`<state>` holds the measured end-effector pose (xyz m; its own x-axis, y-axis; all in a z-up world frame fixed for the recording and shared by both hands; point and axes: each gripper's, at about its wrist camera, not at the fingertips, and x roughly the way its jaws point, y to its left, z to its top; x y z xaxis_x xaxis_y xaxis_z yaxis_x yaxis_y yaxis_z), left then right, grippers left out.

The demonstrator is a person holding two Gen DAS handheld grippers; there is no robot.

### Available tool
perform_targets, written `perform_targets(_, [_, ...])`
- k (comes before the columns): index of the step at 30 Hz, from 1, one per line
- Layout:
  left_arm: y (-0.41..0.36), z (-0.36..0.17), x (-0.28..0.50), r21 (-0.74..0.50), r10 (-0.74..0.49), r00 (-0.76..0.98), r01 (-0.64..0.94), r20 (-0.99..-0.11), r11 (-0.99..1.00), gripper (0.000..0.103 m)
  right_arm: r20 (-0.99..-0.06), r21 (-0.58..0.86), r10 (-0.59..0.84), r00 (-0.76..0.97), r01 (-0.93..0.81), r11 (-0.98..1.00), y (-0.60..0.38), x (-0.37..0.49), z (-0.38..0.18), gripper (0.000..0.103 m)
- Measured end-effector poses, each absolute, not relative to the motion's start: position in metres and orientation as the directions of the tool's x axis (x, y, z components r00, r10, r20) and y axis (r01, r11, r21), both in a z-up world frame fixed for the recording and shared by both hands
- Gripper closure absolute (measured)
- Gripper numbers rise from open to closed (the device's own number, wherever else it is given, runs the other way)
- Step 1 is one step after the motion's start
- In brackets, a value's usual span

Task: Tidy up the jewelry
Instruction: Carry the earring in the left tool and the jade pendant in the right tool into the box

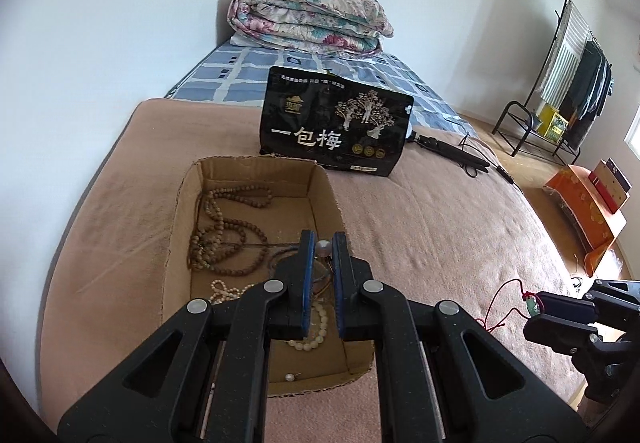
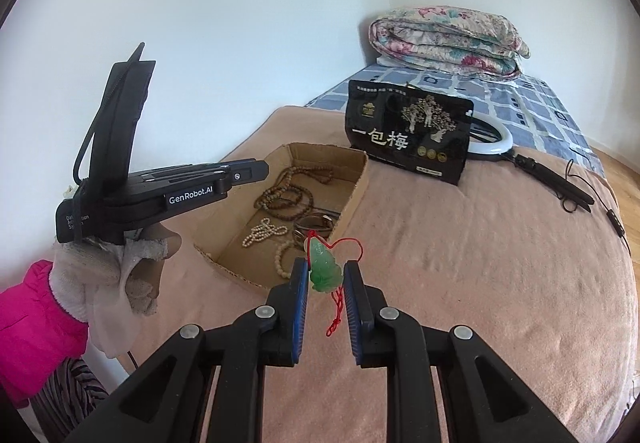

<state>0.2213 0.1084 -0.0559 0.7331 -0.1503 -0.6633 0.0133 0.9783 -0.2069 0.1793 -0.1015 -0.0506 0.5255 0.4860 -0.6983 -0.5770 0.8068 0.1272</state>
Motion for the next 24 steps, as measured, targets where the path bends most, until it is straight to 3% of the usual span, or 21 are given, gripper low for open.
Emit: perform_targets(24, [0.149,-0.088,0.244,-0.213,-0.122,0.702,-0.043,-0.702,0.976,0.096,-0.727,0.165,0.504,0.467,-0.594,0.788,-0.019,0.222,-0.085,0.086])
